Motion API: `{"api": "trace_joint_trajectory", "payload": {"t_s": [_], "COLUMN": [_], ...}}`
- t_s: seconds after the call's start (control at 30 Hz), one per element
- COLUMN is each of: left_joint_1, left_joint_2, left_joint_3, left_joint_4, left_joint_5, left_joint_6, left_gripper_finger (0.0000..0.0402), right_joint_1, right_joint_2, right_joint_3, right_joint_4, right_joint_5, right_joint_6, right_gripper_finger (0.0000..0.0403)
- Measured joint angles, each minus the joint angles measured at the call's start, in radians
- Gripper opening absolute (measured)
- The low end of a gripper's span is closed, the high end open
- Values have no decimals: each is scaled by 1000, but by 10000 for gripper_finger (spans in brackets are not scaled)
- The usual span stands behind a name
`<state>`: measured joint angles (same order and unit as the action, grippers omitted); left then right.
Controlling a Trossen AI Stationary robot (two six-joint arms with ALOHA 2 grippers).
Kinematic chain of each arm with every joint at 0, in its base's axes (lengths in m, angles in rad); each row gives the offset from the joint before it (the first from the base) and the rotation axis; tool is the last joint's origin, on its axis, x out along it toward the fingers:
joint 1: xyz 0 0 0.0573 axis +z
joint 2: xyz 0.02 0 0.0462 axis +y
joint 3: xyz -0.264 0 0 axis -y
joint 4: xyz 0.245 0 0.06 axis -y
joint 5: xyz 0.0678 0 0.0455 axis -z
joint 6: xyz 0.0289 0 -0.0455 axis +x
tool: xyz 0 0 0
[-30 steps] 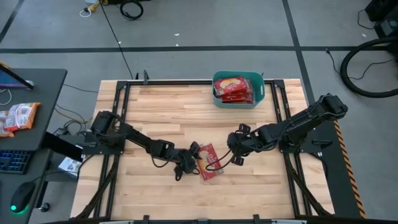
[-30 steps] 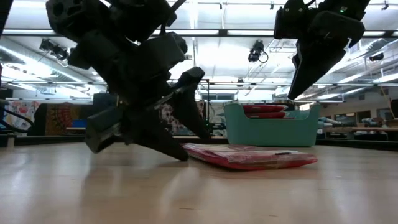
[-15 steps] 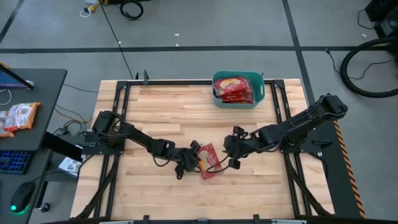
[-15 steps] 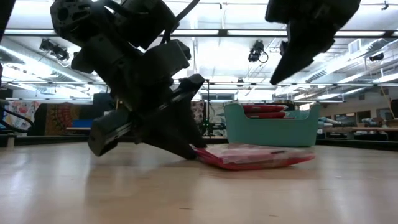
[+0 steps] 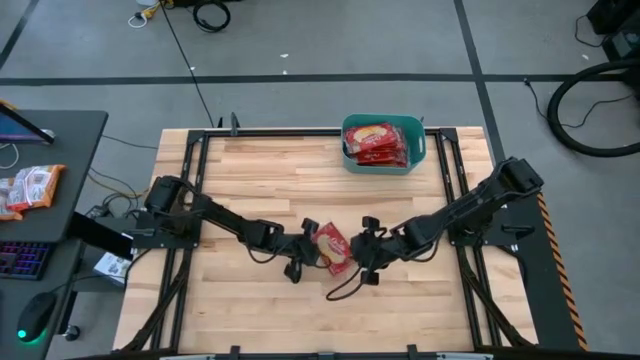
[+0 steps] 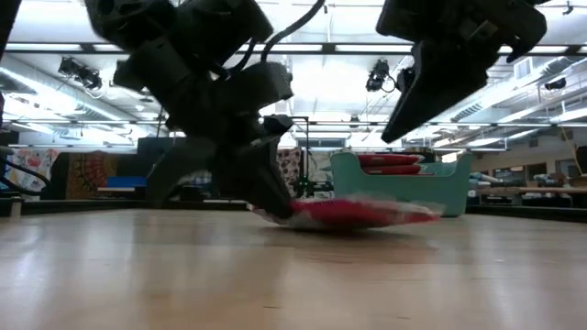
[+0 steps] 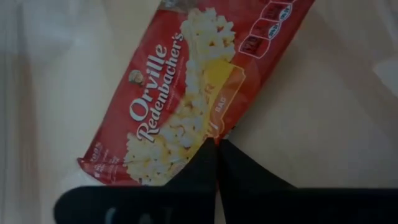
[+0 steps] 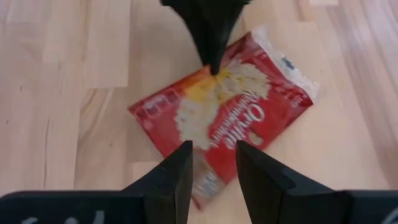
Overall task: Sort popcorn bags into baskets
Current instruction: Put the popcorn bag into the green bin
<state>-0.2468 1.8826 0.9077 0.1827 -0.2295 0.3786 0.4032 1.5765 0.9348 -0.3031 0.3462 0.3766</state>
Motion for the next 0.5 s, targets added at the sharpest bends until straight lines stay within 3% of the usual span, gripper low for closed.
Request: {"api": "trace_joint_trajectory", "payload": {"t_s": [0.33, 0.5], "left_joint_1": [61, 87], "left_joint_2": [-44, -44], "left_joint_3": [112, 155], "left_joint_4": [-277, -339], "left_joint_5": [2, 80], "left_joint_6": [-274, -322], "left_gripper_finger": [10, 11], "right_joint_1": [4, 7], "right_joint_2": [63, 66], "right_joint_3": [81, 81], "right_joint_4": [8, 31], "right_joint_5": [104, 116], "right_joint_6": [-81, -85], "right_gripper_finger": [130, 160]}}
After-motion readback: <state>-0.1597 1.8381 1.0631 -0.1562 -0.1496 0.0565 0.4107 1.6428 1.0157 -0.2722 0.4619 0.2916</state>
